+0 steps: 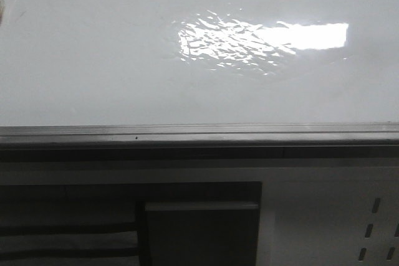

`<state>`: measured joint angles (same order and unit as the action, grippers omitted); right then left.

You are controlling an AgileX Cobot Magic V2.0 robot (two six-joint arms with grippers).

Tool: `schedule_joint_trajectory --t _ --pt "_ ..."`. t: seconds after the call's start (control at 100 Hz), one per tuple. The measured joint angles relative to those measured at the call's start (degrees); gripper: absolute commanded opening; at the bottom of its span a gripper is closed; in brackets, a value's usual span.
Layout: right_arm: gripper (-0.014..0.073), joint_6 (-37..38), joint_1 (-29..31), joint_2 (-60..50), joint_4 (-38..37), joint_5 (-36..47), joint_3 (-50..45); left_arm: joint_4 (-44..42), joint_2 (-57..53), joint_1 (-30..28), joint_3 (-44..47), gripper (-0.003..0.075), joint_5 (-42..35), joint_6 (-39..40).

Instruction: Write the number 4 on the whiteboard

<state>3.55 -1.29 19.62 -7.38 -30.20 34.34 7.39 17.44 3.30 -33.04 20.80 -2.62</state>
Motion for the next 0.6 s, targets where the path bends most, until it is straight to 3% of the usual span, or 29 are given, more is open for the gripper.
schedule_joint_trajectory --t 0.53,0.6 --pt "-0.0071 0.0 0.0 2.25 -0.21 -0.34 0.0 -0.22 1.33 0.0 0.0 -0.002 0.76 0.0" --pt "-0.0046 0.0 0.0 2.25 -0.21 -0.34 0.0 -0.22 1.33 0.0 0.0 0.0011 0.76 0.0"
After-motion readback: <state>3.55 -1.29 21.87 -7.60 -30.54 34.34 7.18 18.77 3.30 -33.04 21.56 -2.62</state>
